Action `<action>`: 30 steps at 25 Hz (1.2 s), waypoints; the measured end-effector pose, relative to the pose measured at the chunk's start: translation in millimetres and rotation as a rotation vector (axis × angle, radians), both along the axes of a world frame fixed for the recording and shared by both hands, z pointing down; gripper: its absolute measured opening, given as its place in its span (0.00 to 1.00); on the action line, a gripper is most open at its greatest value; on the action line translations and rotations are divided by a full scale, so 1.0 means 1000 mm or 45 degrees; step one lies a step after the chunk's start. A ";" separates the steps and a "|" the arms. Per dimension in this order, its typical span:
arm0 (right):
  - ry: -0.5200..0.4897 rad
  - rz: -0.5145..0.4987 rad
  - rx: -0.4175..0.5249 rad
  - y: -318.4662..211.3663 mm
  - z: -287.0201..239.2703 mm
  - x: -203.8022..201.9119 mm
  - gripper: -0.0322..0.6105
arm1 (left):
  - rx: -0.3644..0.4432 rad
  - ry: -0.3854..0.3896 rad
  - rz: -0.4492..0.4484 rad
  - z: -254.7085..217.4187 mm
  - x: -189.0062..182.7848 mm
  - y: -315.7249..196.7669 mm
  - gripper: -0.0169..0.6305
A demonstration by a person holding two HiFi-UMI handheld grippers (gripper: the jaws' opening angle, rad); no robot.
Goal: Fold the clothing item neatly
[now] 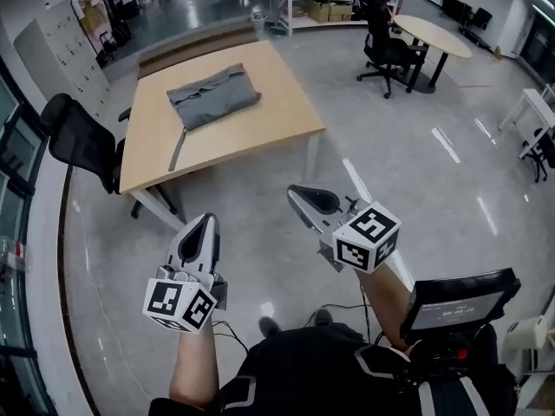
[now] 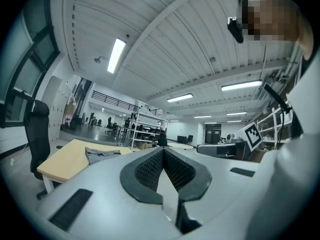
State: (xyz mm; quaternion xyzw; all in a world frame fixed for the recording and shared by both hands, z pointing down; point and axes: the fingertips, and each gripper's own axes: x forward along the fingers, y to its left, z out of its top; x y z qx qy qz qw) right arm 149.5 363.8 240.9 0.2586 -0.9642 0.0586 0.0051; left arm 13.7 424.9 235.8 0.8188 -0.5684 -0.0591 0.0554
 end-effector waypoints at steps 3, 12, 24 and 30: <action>0.003 -0.003 0.017 0.001 -0.004 0.018 0.06 | -0.009 -0.016 -0.008 -0.001 0.016 0.003 0.03; -0.022 -0.010 -0.027 0.006 0.008 0.052 0.06 | -0.100 -0.028 -0.029 0.018 0.049 0.009 0.03; 0.025 0.009 0.012 0.016 0.005 0.034 0.06 | -0.058 -0.029 0.001 0.008 0.034 0.015 0.03; 0.022 -0.007 0.019 0.024 -0.001 0.021 0.06 | -0.009 0.037 -0.040 -0.009 0.019 0.019 0.03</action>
